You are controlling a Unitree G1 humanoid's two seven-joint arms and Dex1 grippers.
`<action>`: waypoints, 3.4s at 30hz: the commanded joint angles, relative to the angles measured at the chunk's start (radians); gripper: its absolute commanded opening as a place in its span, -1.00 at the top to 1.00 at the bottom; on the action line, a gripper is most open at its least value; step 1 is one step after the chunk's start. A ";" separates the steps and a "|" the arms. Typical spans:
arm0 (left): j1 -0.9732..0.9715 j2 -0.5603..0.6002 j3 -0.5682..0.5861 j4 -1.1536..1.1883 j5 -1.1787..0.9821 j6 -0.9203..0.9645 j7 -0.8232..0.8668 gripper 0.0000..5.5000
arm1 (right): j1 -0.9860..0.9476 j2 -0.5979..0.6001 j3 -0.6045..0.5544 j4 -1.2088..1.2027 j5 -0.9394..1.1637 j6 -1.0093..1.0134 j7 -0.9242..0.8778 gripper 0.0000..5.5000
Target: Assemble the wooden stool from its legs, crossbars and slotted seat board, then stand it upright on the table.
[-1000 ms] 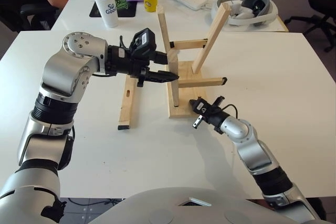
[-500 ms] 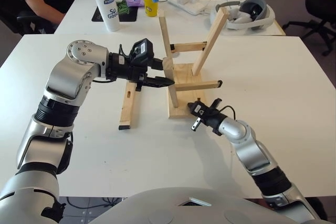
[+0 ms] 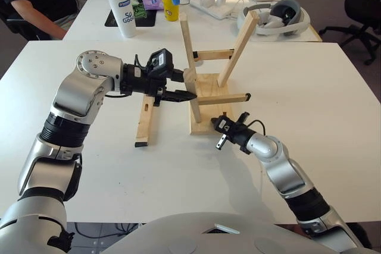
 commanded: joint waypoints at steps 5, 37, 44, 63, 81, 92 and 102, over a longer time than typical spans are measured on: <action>0.155 0.041 -0.044 -0.002 0.072 0.013 0.020 0.25 | 0.070 -0.017 0.102 0.092 0.004 0.074 0.097 1.00; 0.023 -0.251 0.465 -0.337 -0.491 0.286 0.711 0.36 | 0.044 0.003 0.107 0.185 0.008 0.041 0.070 1.00; 0.095 -0.316 0.335 -0.342 -0.402 0.257 0.734 0.78 | 0.027 0.025 0.113 0.206 0.005 0.039 0.068 1.00; 0.177 -0.217 0.059 -0.313 -0.199 0.330 0.736 0.99 | 0.038 0.038 0.131 0.209 -0.007 0.045 0.077 1.00; -0.131 -0.313 0.423 -0.448 -0.445 0.355 0.935 0.99 | 0.068 0.042 0.122 0.193 -0.010 0.058 0.064 1.00; 0.135 -0.204 0.026 -0.363 -0.089 0.337 0.900 0.99 | 0.047 0.038 0.123 0.201 -0.010 0.059 0.071 1.00; 0.068 -0.294 0.384 -0.318 -0.071 0.162 1.046 0.99 | 0.054 0.035 0.129 0.210 -0.018 0.051 0.063 1.00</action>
